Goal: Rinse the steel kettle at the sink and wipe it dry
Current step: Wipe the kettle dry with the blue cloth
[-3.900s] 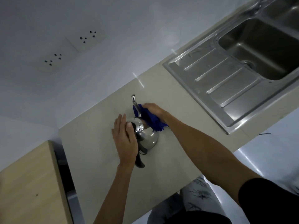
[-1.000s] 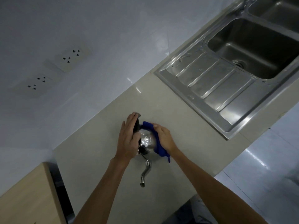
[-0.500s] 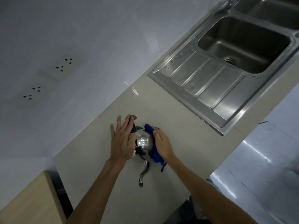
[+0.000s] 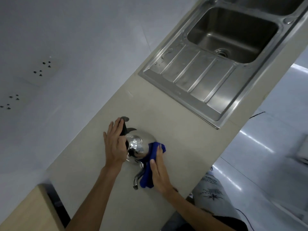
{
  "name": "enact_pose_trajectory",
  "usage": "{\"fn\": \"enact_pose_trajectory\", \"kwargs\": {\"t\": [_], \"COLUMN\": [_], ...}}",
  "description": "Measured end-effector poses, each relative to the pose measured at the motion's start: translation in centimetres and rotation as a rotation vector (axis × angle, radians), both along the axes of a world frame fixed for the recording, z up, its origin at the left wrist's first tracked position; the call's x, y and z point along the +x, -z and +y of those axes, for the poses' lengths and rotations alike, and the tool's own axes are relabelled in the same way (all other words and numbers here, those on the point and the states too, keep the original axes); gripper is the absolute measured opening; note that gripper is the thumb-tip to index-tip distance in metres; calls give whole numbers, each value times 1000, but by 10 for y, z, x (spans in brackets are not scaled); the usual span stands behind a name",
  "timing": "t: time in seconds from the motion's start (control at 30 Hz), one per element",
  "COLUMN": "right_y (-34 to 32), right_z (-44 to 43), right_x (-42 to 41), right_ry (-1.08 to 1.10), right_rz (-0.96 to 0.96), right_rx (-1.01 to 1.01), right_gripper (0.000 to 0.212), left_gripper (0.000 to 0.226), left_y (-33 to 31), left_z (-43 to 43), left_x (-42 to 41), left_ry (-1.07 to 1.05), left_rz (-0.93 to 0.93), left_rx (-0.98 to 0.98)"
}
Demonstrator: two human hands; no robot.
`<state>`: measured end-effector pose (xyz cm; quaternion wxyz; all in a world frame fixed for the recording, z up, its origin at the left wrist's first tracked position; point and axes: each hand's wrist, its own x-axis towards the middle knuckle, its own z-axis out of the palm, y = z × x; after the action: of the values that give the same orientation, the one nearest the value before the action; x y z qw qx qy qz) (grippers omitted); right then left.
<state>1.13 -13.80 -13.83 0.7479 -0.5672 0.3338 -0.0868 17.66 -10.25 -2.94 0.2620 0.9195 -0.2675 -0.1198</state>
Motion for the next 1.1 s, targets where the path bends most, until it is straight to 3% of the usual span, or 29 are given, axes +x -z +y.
{"fn": "enact_pose_trajectory", "kwargs": {"t": [0.17,0.3,0.43,0.67,0.73,0.87,0.97,1.1], "right_y": [-1,-29,-66,-68,-77,-84,-74,-52], "right_z": [-47,-80,-59,-54,-64,-98,-95,-60], "right_x": [41,80,57,23,51,99,96,40], "right_ry": [29,-34,-67,-132,-157,-316,-379,-259], "right_rz": [21,11,-82,-182,-137,-12,-67,-175], "right_rx": [-180,-327,-542,-775,-737,-376,-407,-487], "right_gripper": [51,47,43,42,41,39,42,48], "left_gripper": [78,72,74,77,75,77,79,80], "left_y": [-1,-2,-2,-3,-5,-6,-2,2], "left_z": [-1,-8,-12,-11,-11,-13,-10,-9], "left_x": [-1,-11,-14,-17,-16,-17,-14,-14], "left_ry": [-5,-138,-209,-229,-230,-231,-233,-232], "left_rz": [-6,23,77,108,116,106,97,106], "left_rx": [-11,-25,-60,-116,-120,-113,-82,-84]}}
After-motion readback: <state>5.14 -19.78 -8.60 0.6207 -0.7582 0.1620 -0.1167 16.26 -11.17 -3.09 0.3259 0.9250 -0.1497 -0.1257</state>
